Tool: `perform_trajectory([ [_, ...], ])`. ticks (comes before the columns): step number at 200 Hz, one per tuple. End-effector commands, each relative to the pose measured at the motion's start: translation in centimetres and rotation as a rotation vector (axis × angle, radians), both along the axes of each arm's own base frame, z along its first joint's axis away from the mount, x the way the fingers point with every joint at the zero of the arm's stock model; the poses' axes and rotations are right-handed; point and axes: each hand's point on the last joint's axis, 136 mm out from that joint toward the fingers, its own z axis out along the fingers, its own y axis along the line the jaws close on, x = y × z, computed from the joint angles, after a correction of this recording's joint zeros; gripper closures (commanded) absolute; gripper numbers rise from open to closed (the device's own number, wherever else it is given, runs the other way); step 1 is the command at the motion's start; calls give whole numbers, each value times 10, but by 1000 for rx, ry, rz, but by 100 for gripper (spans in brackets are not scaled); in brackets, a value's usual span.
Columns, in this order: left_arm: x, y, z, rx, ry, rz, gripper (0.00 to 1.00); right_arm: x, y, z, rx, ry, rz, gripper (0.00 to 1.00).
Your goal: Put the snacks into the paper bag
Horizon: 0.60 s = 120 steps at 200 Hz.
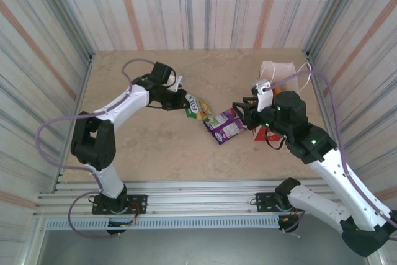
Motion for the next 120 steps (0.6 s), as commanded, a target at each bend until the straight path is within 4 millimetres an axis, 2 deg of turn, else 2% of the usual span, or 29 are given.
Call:
perform_trajectory([
  [1, -25, 21, 27, 145, -105, -179, 100, 0, 12, 15, -10, -50, 71, 53],
  [40, -32, 40, 64, 285, -245, -333, 100, 7, 26, 11, -25, -60, 125, 52],
  [73, -45, 55, 78, 454, -346, -516, 100, 10, 39, 2, -51, -100, 194, 52],
  [89, -51, 59, 81, 539, -411, -612, 100, 10, 45, -1, -59, -111, 232, 52],
  [107, -59, 55, 91, 536, -471, -658, 100, 4, 53, -1, -75, -127, 305, 51],
  [111, -60, 54, 93, 534, -482, -663, 100, 7, 58, -10, -90, -106, 324, 51],
  [120, -64, 51, 98, 527, -511, -693, 100, 7, 62, -13, -98, -103, 349, 49],
])
